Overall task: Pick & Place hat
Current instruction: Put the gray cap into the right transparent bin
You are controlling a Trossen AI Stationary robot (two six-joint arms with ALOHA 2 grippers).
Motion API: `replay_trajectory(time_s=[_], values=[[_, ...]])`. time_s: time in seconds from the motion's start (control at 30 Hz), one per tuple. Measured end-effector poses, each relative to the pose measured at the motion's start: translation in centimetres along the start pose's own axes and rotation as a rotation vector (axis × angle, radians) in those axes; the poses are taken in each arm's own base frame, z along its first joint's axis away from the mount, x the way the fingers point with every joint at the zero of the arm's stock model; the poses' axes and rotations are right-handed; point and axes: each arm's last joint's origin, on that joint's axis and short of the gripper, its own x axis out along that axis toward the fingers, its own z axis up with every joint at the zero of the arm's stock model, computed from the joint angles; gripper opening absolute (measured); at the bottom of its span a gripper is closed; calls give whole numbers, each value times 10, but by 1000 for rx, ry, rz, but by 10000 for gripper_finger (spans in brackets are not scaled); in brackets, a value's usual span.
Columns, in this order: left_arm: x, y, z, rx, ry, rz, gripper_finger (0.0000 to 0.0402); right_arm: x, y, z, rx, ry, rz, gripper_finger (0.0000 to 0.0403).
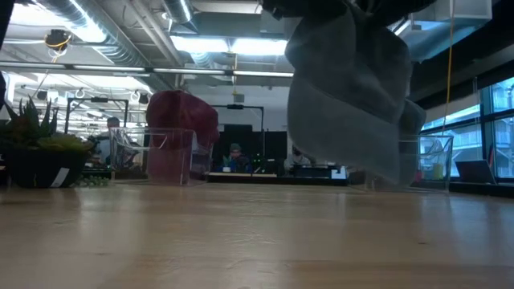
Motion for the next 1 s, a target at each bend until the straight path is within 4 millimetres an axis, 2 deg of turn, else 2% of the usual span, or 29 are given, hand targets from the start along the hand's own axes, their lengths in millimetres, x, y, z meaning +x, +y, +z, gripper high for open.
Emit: replay_trajectory(time_s=[0.13,0.2,0.4,0.63,0.83,1.0], values=[[-1,-2,1,30,-2,15,5,0,0,-2,19,24,-7,40],[-1,-3,2,39,0,30,9,-1,-1,-2,14,21,-8,16],[-1,-2,2,36,13,63,20,-12,-4,8,54,-7,-10,18],[-10,-3,4,101,69,112,50,-44,-18,26,62,5,-120,12],[-39,4,6,53,64,119,94,-72,-29,32,48,56,-232,13],[-72,13,-1,-25,32,130,106,-86,-37,30,46,103,-379,13]])
